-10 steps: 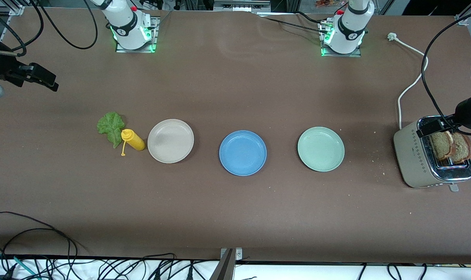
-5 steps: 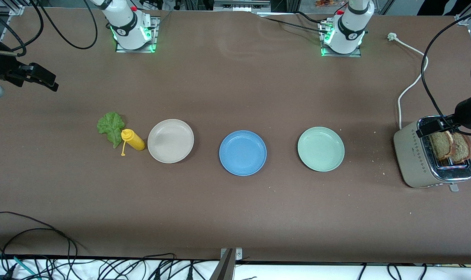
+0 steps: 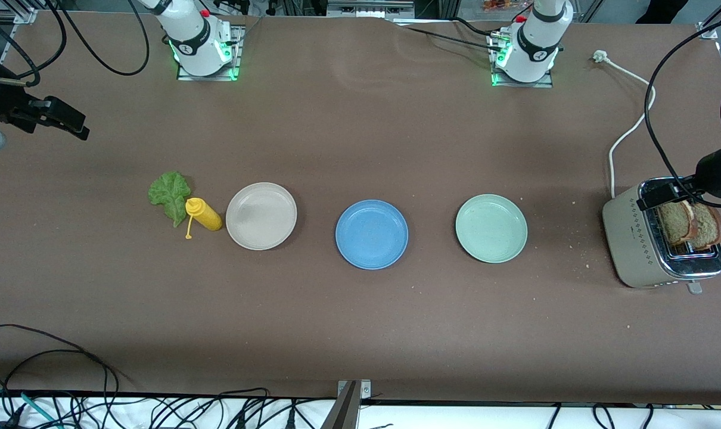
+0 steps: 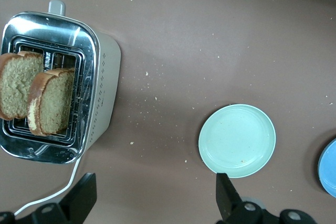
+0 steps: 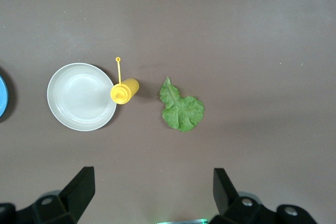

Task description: Make sandwich in blue plate with both arms

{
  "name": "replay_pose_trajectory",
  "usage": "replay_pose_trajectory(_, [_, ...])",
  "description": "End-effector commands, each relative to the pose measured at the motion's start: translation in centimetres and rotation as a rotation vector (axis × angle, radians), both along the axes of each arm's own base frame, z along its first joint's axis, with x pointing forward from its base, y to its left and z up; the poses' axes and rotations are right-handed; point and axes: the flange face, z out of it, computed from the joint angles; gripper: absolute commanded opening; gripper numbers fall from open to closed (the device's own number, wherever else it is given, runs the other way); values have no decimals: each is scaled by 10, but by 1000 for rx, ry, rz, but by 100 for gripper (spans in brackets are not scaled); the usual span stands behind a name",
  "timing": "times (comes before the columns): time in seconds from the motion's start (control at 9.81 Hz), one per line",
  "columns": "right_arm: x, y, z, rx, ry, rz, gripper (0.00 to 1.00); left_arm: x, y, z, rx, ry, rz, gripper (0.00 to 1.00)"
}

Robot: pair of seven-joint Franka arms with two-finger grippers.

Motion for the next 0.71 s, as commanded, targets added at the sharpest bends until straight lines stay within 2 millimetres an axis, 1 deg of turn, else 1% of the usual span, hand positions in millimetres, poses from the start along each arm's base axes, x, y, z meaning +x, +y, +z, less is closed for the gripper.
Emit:
replay_pose_trajectory(0.0, [-4, 1, 7, -6, -1, -3, 100, -5, 0, 3, -18, -6, -15, 100])
replay_pose_trajectory(0.2, [-4, 1, 7, -6, -1, -3, 100, -5, 0, 3, -18, -7, -15, 100])
replay_pose_trajectory(0.51, [-4, 1, 7, -6, -1, -3, 100, -5, 12, 2, -20, -7, -43, 100])
replay_pose_trajectory(0.61, [-4, 1, 7, -6, -1, -3, 100, -4, 11, -1, -21, -3, -50, 100])
